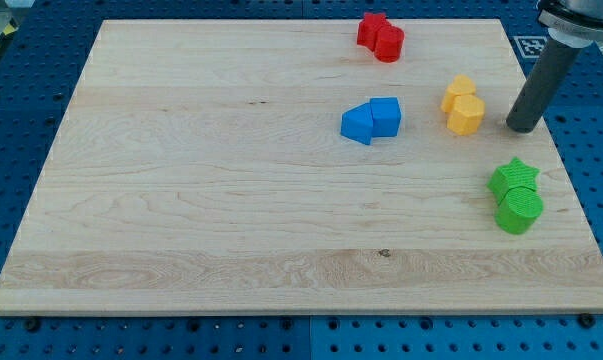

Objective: Point at the green star

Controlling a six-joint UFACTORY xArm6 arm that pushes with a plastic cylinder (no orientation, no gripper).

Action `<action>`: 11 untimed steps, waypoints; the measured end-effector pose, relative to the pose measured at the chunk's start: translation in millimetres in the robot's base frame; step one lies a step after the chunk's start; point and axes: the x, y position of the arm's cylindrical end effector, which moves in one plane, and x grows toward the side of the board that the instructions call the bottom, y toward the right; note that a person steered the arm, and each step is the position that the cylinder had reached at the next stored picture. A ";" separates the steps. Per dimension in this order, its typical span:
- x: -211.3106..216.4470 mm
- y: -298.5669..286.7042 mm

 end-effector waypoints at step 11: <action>51.8 3.7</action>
